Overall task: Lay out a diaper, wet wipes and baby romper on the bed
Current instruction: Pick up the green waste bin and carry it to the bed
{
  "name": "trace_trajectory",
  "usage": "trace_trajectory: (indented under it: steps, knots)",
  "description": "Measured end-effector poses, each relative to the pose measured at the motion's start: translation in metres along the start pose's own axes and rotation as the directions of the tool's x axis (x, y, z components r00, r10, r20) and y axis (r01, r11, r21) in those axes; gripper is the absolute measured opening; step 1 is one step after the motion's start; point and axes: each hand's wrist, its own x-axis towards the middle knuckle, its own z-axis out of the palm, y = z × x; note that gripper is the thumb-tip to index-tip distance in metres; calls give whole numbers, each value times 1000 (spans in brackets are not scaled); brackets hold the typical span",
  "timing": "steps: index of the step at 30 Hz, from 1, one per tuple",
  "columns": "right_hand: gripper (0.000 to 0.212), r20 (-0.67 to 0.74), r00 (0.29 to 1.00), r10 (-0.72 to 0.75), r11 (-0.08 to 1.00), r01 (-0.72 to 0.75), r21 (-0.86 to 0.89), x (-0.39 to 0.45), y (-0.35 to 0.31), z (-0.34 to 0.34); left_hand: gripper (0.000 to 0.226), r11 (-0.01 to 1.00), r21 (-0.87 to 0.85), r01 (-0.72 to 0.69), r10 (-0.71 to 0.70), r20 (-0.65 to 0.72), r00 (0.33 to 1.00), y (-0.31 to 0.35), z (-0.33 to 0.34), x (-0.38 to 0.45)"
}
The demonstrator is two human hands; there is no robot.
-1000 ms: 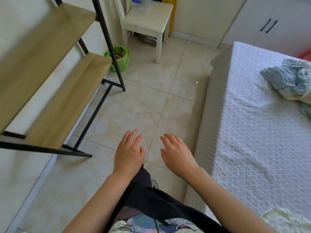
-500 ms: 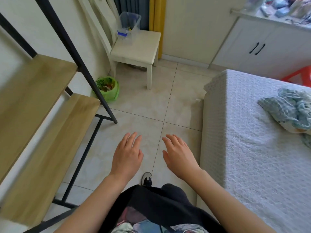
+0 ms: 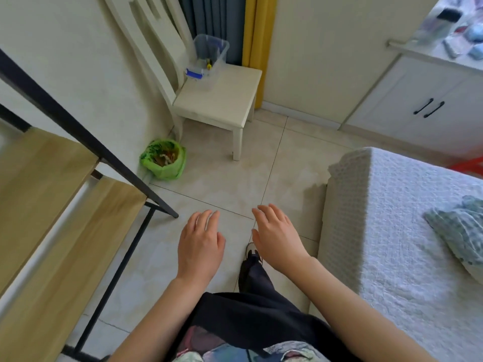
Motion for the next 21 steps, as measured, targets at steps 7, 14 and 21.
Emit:
trace_trajectory:
  steps: [7, 14, 21]
  knots:
    - [45, 31, 982, -189, 976, 191, -106, 108, 50, -31, 48, 992, -11, 127, -127, -22, 992, 20, 1, 95]
    - [42, 65, 955, -289, 949, 295, -110, 212, 56, -34, 51, 961, 25, 276, -275, -25, 961, -7, -7, 164]
    - [43, 92, 939, -331, 936, 339, -91, 311, 34, -33, 52, 950, 61, 306, -307, 9, 952, -66, -13, 236]
